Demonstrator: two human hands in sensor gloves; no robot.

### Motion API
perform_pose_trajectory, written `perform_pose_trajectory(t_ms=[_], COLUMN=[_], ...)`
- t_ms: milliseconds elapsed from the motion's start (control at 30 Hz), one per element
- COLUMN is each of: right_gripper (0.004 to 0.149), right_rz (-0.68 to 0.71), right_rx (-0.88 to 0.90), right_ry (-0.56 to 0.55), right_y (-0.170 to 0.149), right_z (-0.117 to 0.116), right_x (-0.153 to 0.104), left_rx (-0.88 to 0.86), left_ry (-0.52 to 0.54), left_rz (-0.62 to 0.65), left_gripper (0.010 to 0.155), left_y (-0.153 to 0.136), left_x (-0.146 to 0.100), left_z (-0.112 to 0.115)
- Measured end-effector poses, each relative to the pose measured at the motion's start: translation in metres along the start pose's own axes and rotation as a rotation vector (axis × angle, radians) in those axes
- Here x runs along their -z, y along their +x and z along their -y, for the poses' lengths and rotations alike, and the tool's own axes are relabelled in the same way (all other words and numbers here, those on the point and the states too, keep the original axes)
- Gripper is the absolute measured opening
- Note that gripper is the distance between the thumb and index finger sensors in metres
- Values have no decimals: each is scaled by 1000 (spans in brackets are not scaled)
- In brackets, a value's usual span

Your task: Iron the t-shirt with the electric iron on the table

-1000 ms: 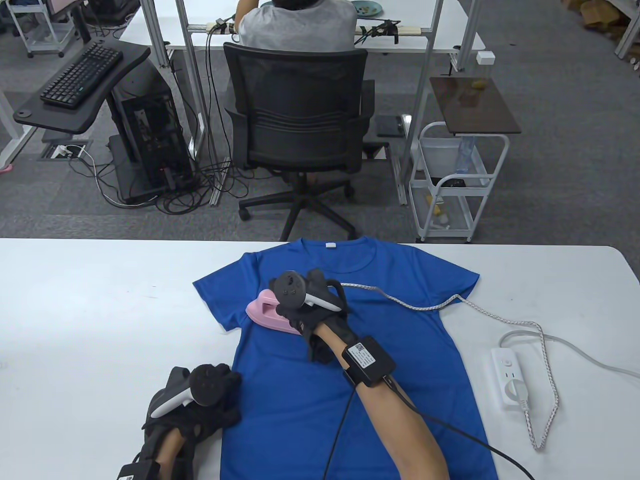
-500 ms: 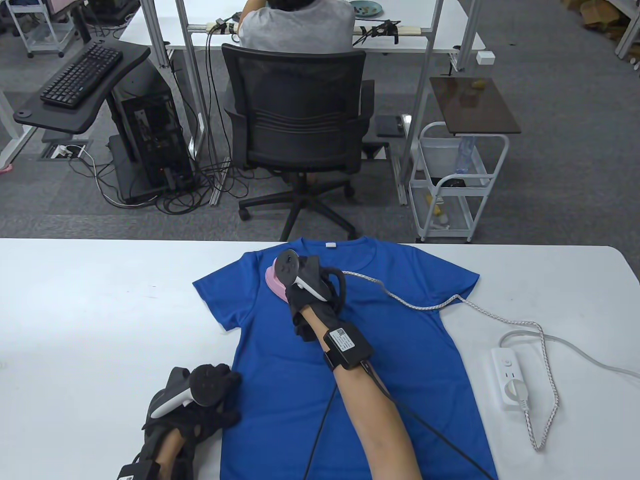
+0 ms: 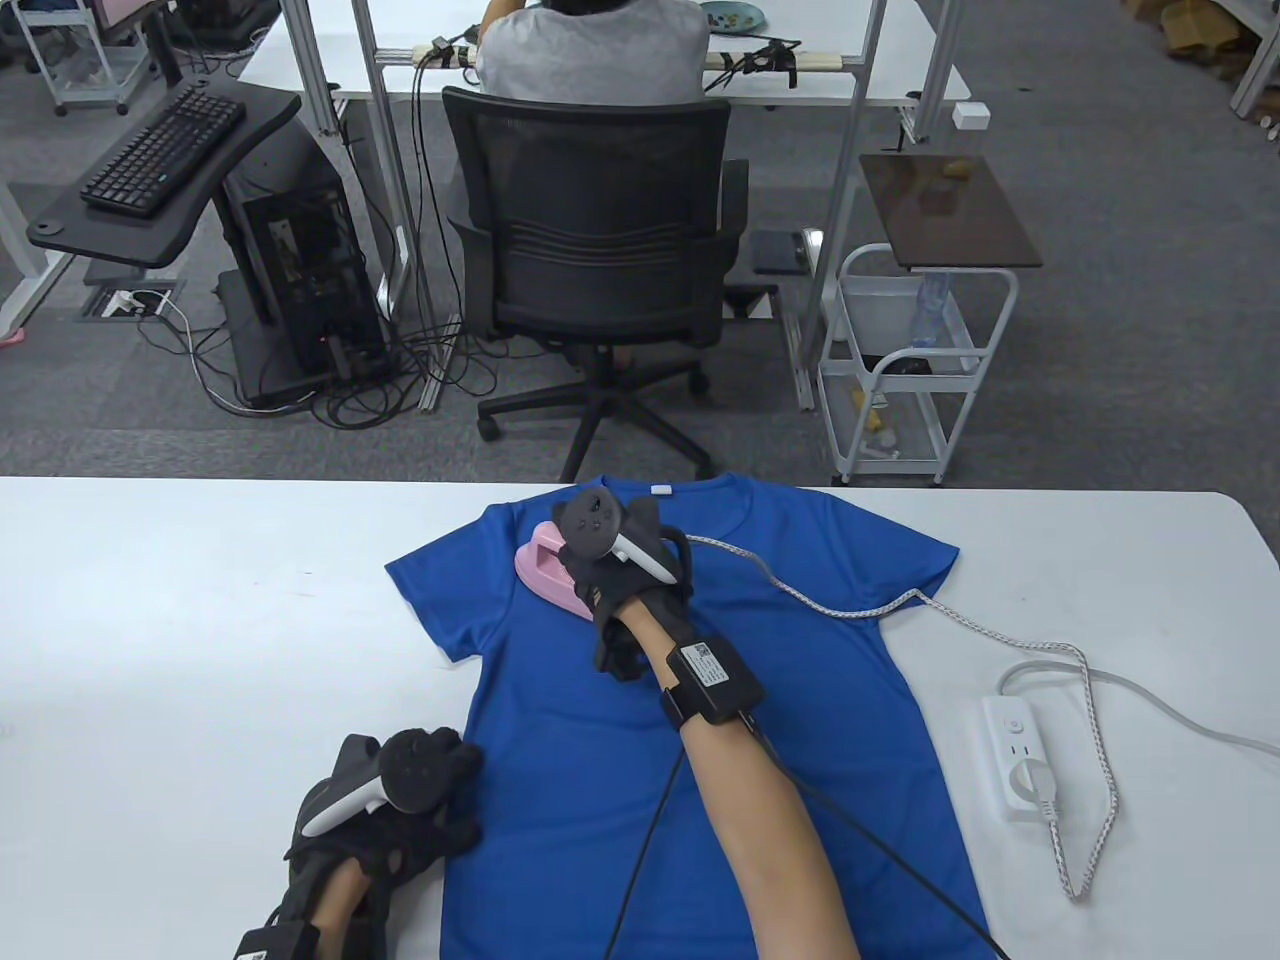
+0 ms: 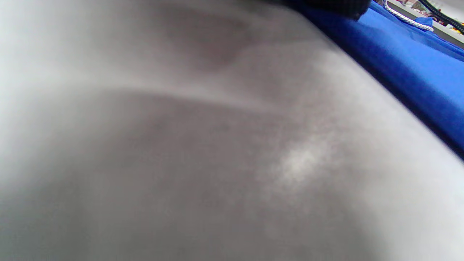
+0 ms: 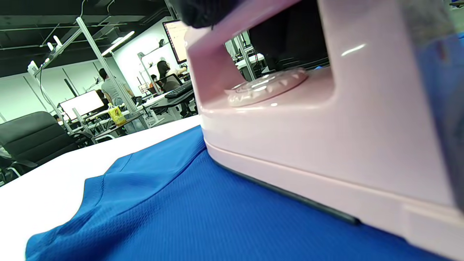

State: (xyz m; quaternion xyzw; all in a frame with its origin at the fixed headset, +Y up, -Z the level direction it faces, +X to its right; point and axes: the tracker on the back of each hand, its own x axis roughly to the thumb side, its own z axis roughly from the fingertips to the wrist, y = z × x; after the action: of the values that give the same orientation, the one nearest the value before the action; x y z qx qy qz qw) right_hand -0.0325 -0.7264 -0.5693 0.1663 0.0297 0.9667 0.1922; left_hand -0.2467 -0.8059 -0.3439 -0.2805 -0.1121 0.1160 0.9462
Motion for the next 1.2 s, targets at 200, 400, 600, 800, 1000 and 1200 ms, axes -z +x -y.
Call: perform_pose_trajectory(t_ms=[200,400,600,800,1000,1200], right_gripper=[61,60,59,59,59,59], right_rz=[-185,-231,-226,-218,-258,-315], right_rx=[-98,-131,-221,-323,-340,-335], right_ry=[-136,-172,-217,-250,-267,-294], right_y=[-10,-17,-18,-27,-39,-46], right_z=[3,4,6,10,13,14], right_x=[9,11,-3,-33,-44,-29], left_rx=[3,-1,-3,7,9,11], left_ry=[2,0,1,1,4,2], left_rz=[-1,-1,-1,-3,-5,-5], left_gripper=[78,78,78,78,78,78], left_y=[0,0,0,0,1,0], left_x=[0,0,0,0,0,1], left_z=[0,0,0,0,0,-1])
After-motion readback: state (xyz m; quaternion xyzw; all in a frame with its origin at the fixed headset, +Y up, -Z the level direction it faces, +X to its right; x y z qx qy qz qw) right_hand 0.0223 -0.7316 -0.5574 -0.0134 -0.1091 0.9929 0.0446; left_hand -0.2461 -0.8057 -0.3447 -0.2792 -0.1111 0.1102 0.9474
